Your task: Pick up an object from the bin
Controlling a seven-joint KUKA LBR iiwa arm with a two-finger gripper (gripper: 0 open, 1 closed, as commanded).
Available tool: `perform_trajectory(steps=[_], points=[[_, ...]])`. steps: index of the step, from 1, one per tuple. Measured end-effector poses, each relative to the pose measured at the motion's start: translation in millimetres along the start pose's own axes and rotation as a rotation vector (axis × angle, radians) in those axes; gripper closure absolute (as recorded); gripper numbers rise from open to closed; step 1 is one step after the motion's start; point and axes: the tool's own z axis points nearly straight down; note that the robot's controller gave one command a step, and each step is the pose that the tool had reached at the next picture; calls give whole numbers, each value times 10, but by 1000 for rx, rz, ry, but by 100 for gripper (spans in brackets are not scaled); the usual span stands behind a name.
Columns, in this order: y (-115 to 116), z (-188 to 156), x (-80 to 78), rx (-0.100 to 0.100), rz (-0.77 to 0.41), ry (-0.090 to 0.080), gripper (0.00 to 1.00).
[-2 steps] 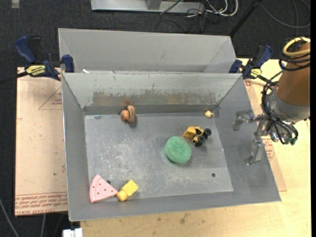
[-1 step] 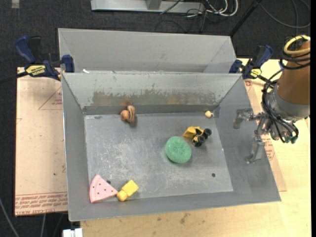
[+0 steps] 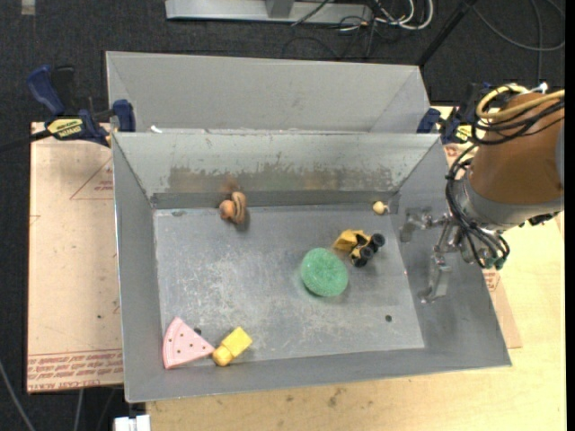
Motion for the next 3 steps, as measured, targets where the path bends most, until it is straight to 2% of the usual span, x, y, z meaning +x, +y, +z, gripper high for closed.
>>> perform_trajectory(steps=[1, 2, 3], points=[[64, 156, -11, -1, 3, 2, 0], [403, 356, 113, -7, -27, 15, 0], [532, 496, -106, 1, 37, 3, 0]])
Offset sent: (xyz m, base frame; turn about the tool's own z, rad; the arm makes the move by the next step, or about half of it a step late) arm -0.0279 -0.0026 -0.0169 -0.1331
